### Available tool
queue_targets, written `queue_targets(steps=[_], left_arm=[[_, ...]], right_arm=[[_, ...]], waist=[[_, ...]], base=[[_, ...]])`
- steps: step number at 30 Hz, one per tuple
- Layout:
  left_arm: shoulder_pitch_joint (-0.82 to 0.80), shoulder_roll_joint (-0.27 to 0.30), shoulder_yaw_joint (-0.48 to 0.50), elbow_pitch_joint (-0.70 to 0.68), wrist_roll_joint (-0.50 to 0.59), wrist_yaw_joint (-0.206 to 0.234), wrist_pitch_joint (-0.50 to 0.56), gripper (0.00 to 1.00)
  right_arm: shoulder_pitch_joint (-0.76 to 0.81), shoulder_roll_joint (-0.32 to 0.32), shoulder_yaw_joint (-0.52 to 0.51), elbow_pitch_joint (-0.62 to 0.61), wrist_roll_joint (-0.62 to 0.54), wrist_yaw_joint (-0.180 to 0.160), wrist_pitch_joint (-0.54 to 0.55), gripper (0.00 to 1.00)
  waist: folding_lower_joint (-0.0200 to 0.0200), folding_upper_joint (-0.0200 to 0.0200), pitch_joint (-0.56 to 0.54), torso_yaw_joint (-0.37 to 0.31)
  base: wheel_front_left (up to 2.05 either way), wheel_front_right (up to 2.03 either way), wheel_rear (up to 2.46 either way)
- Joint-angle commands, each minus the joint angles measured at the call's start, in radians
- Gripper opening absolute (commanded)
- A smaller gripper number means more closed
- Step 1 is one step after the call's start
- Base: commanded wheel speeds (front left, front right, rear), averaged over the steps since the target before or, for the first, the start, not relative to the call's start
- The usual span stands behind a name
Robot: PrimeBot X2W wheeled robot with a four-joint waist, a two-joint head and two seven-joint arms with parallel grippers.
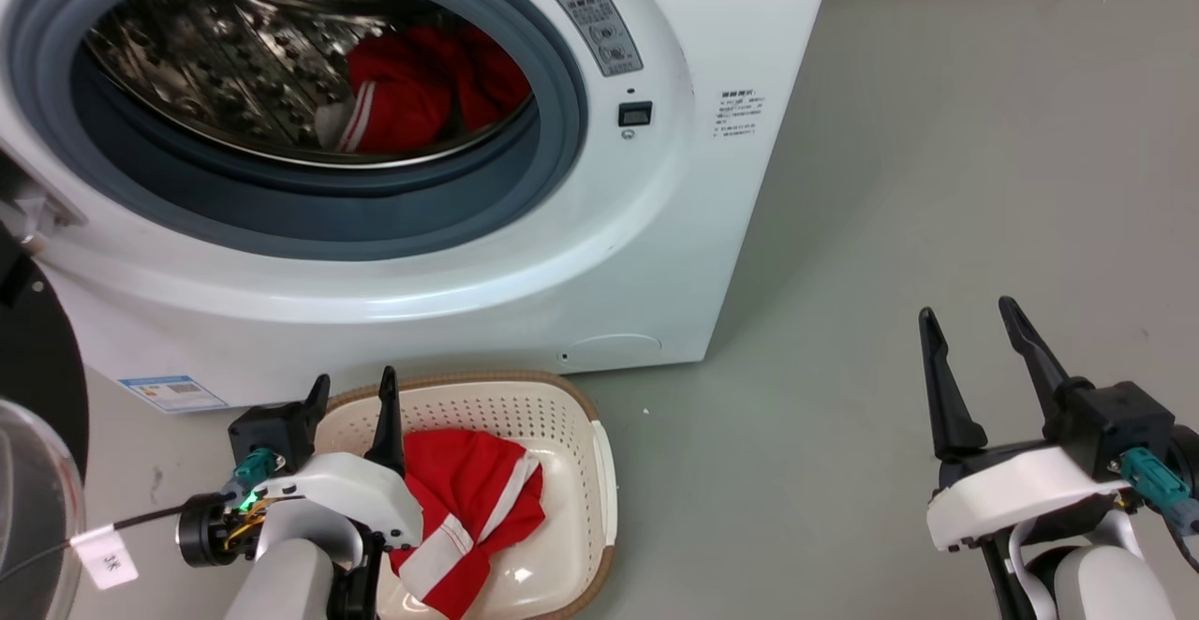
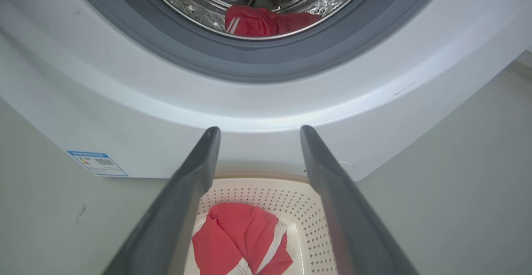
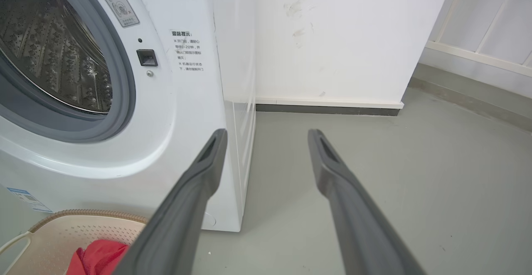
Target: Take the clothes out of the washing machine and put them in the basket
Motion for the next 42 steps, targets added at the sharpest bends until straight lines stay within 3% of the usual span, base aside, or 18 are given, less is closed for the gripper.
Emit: queue_targets(steps=[1, 9, 16, 24, 32, 42], left_arm=[[0.034, 0.002, 0.014, -0.062, 0.027, 0.005, -0.002, 1.00], [0.098, 0.007, 0.059, -0.302, 0.100, 0.004, -0.002, 1.00], [-0.011, 0.078, 0.076, -0.335, 0.113, -0.012, 0.032, 1.00], [-0.211, 0.185, 0.091, -0.296, 0.106, -0.046, 0.180, 1.00], [-0.423, 0.306, 0.105, -0.149, 0.097, -0.088, 0.311, 1.00], [-0.631, 0.424, 0.098, -0.022, 0.103, -0.107, 0.469, 1.00]], right_arm=[[0.019, 0.000, -0.003, -0.009, -0.005, -0.001, 0.006, 1.00], [0.055, 0.000, -0.005, -0.035, -0.006, -0.001, 0.026, 1.00], [0.043, 0.000, 0.012, -0.056, 0.011, -0.001, 0.028, 1.00], [-0.004, 0.000, 0.032, -0.034, 0.054, -0.001, -0.012, 1.00], [-0.060, 0.000, 0.059, 0.031, 0.116, -0.001, -0.083, 1.00], [-0.120, 0.001, 0.108, 0.094, 0.179, -0.001, -0.136, 1.00]], waist=[[0.0001, 0.0000, -0.027, 0.014], [0.0001, 0.0000, -0.068, 0.018], [0.0001, 0.0000, -0.028, -0.030], [0.0001, 0.0000, 0.093, -0.142], [0.0001, 0.0000, 0.225, -0.247], [0.0001, 0.0000, 0.359, -0.331]], base=[[0.00, 0.00, 0.00], [0.00, 0.00, 0.00], [0.00, 0.00, 0.00], [0.00, 0.00, 0.00], [0.00, 0.00, 0.00], [0.00, 0.00, 0.00]])
